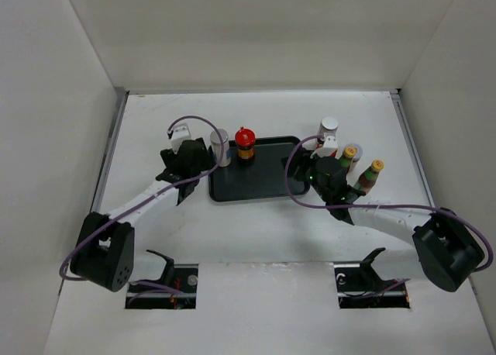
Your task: Organize the condiment bottles
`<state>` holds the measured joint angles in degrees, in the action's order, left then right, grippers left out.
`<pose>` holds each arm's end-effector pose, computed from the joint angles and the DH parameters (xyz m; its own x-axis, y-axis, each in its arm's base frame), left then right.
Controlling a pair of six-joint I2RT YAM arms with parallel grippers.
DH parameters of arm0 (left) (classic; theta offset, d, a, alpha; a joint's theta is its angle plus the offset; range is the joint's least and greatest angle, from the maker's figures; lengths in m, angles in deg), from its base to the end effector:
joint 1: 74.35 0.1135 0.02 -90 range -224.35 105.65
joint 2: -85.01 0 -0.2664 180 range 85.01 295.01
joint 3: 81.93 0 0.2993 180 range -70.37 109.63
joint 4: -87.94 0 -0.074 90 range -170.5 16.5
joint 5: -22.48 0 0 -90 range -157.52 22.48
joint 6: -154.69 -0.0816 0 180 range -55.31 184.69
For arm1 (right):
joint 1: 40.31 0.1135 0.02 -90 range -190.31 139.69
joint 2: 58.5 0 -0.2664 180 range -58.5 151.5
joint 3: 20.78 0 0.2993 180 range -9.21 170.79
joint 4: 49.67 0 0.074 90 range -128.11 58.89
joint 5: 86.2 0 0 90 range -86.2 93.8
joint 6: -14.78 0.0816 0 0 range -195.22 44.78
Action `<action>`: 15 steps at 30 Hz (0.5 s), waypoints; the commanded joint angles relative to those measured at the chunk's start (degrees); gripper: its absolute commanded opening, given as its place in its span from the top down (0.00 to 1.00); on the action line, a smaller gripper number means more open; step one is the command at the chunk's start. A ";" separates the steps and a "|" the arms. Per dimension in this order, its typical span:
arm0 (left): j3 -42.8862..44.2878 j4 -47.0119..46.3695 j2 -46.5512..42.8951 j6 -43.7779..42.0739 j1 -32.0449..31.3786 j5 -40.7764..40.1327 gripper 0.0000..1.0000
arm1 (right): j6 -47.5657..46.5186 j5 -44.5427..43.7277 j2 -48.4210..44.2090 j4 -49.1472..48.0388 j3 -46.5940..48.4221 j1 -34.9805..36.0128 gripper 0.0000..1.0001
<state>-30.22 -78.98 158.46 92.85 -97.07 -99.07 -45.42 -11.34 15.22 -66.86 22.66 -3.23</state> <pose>0.3301 -0.0919 0.1760 -0.4327 -0.2548 -0.8648 -0.3077 0.9434 -0.1240 0.2941 0.1956 0.1837 -0.3452 0.3405 -0.8746 -0.2391 0.8692 0.4327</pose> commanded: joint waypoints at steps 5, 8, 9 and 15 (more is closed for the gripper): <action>0.82 -8.02 5.73 0.58 2.99 4.13 0.24 | -0.18 0.55 0.56 -3.06 0.90 -0.30 0.37; 0.90 -9.16 7.23 0.40 3.60 4.22 0.30 | -0.27 0.55 0.82 -3.06 1.08 -0.30 0.37; 0.99 -9.51 7.67 0.23 3.69 4.22 0.32 | -0.27 0.55 0.91 -3.06 1.08 -0.30 0.37; 0.47 -10.40 8.73 -0.13 3.69 2.81 0.54 | -0.27 0.55 0.56 -3.06 0.99 -0.30 0.37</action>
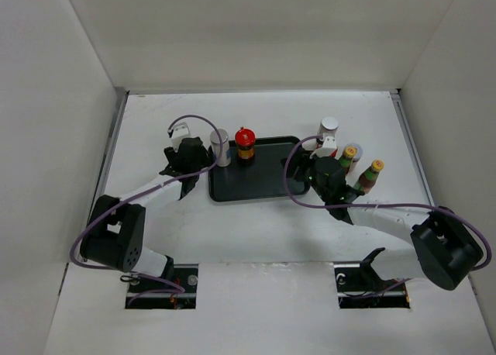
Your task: Organize the condiment bottles
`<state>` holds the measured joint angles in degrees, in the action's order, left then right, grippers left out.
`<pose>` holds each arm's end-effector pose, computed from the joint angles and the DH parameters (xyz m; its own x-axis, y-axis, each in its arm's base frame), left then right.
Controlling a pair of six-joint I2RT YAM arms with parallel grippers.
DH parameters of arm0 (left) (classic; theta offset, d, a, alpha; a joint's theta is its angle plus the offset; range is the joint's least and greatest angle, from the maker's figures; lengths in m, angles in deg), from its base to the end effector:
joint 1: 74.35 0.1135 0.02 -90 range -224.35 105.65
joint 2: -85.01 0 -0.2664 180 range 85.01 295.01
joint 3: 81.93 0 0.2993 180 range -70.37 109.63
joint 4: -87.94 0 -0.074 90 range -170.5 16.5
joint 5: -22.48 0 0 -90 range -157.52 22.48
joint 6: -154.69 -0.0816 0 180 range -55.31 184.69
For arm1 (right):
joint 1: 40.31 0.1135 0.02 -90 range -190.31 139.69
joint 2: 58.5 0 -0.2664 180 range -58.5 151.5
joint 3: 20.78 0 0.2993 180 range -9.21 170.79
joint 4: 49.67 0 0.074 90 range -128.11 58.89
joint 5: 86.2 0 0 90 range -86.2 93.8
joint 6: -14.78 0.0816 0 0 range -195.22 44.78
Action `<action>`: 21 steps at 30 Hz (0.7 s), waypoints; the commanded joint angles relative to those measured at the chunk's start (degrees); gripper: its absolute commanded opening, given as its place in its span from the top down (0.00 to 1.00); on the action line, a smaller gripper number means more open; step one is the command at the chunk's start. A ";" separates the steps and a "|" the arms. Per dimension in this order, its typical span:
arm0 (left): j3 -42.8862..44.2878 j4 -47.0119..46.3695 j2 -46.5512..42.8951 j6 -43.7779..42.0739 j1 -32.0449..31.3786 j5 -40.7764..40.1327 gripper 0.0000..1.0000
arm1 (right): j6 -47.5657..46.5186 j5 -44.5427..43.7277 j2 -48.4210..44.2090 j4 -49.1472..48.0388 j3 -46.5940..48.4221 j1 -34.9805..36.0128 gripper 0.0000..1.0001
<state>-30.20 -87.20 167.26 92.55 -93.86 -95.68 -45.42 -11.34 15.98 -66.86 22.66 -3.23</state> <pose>0.3530 -0.0842 0.1410 -0.4506 -0.2774 -0.8485 -0.3154 0.9387 -0.1394 0.2949 0.1961 0.1793 -0.3544 0.3335 -0.8736 -0.2346 0.8727 0.4283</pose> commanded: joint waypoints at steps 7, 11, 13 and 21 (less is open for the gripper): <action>-1.58 3.87 -13.42 -1.05 -3.29 -3.12 0.63 | -0.18 0.55 -0.65 -2.98 0.82 -0.30 0.37; 0.79 11.86 -20.10 -2.10 -8.81 -3.21 0.64 | -0.10 0.55 -0.30 -3.15 0.99 -0.30 0.37; 1.76 14.24 -21.96 -2.11 -11.98 -4.00 0.64 | -0.01 0.55 -0.21 -3.15 0.91 -0.30 0.37; 10.71 9.79 -12.24 -1.93 -29.56 -5.94 0.64 | 0.26 0.55 -0.83 -3.33 0.29 -0.83 0.37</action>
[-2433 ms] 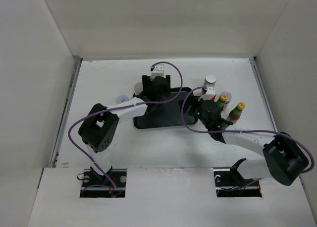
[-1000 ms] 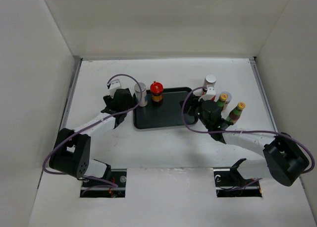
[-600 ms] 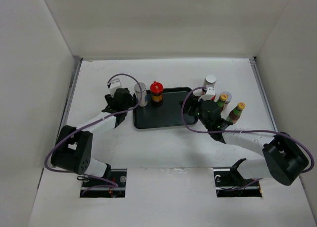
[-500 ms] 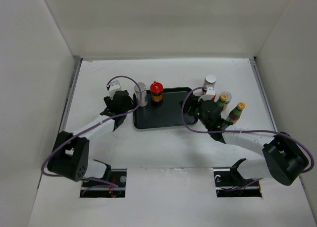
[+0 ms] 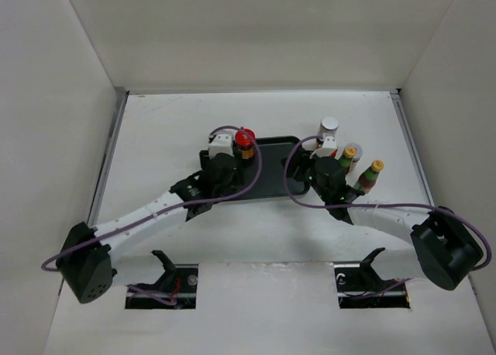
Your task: Organize the condiment bottles
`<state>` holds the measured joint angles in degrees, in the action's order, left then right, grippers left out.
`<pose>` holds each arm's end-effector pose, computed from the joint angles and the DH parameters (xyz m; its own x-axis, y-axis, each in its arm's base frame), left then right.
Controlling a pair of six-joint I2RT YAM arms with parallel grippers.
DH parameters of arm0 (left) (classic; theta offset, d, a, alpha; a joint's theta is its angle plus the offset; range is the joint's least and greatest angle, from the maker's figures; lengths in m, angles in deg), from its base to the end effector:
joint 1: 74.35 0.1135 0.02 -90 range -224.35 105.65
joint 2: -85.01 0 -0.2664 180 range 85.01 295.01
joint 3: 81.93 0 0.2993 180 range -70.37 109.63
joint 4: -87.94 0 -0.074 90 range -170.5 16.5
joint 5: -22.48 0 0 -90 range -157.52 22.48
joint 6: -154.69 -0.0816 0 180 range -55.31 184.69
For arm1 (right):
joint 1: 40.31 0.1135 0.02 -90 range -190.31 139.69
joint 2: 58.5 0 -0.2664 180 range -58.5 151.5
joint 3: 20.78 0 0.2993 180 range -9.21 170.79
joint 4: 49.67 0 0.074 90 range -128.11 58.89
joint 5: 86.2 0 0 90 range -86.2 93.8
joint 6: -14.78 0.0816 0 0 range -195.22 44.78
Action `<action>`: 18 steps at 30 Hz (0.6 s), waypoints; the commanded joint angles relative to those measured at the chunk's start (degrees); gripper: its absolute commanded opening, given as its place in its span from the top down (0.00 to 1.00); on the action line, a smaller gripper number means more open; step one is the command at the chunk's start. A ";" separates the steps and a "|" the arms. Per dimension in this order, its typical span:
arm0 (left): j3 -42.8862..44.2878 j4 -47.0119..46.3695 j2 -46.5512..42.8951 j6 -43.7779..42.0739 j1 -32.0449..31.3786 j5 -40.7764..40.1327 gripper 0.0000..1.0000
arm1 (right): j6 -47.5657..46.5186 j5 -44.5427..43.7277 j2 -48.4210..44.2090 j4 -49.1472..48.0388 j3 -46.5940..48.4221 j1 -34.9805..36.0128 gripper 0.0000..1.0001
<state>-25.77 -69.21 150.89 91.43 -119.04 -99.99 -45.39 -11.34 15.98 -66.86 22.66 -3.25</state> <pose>0.2629 -0.1985 0.2292 -0.4640 -0.0749 -0.8826 0.0704 0.9901 -0.1211 0.2949 0.1960 0.1793 -0.3544 0.3340 -0.8734 -0.2341 0.8726 0.4287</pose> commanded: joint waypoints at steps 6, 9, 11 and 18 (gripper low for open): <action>16.38 -20.15 20.92 -3.71 -7.65 1.53 0.65 | 2.25 -2.61 -2.58 -1.05 -1.02 -4.75 0.38; 21.13 -23.50 27.86 -5.73 -7.30 2.32 0.65 | 3.57 -3.76 -4.68 -1.04 -2.34 -6.51 0.38; 24.38 -24.91 32.70 -7.22 -6.51 2.06 0.64 | 3.93 -4.02 -5.92 -1.39 -3.05 -6.96 0.38; 30.72 -29.21 43.79 -8.98 -2.56 1.80 0.64 | 4.01 -4.91 -7.42 -2.01 -3.75 -7.05 0.38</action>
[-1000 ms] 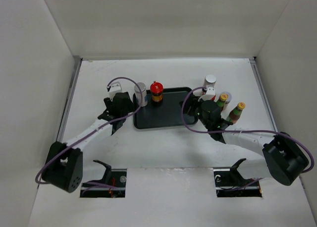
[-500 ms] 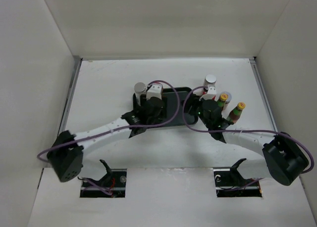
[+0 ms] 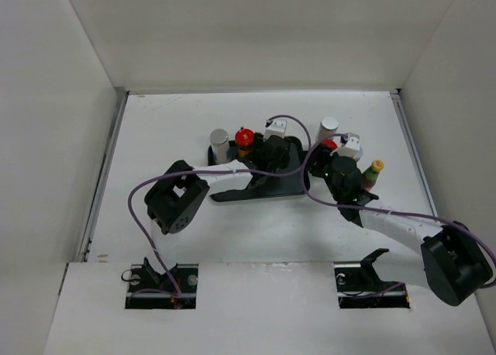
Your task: Organize the condiment bottles
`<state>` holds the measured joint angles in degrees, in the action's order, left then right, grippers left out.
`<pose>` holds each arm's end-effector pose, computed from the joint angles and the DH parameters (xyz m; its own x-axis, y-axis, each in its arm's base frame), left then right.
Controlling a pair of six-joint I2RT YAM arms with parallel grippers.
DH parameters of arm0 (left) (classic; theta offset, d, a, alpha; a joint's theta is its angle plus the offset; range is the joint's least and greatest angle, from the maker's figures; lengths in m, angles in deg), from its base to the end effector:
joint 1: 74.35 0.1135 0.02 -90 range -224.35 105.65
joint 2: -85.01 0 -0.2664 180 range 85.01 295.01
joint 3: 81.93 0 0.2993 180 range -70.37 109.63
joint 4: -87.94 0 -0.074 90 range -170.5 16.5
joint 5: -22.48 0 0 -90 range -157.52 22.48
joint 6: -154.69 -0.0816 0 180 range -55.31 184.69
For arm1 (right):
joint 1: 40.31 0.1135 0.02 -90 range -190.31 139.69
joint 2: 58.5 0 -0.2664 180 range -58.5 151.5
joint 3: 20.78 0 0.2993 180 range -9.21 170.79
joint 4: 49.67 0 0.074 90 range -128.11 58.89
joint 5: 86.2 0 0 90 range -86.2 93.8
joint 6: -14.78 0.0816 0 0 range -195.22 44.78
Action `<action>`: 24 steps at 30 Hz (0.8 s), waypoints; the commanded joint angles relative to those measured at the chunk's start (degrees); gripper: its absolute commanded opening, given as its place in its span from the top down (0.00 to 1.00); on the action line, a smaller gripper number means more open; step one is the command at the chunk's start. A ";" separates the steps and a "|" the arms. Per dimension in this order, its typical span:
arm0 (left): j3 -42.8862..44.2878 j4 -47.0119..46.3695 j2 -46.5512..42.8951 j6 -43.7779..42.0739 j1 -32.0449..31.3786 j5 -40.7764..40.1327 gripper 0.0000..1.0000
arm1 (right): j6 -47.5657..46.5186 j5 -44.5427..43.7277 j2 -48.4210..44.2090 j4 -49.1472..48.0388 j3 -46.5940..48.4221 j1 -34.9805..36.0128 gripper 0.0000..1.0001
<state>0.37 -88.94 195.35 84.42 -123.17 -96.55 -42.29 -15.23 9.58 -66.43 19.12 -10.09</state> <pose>0.3598 -0.3511 0.1474 -0.4505 0.0667 -0.8903 0.2471 0.9676 -0.0525 0.3007 0.1444 0.1894 -0.2521 0.4479 -0.8578 -0.0746 0.8748 0.4787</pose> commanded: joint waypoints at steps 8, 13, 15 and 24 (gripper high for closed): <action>6.69 -11.50 3.21 -3.47 4.21 -4.62 0.63 | 0.56 -0.57 -0.57 -3.15 -0.13 0.06 0.38; 5.64 -12.12 2.95 -3.64 3.95 -4.63 0.41 | 0.56 -0.57 -0.92 -3.15 -0.12 0.06 0.36; 4.85 -12.91 2.51 -3.64 3.51 -4.63 0.28 | 0.56 -0.57 -0.93 -3.15 -0.12 0.06 0.34; 2.91 -13.79 -3.55 -3.11 0.97 -4.19 0.00 | 0.21 -0.57 -3.03 -3.15 -0.39 0.23 0.32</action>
<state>3.48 -98.28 198.85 81.40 -120.85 -100.34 -42.20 -15.25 8.49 -66.45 18.95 -10.07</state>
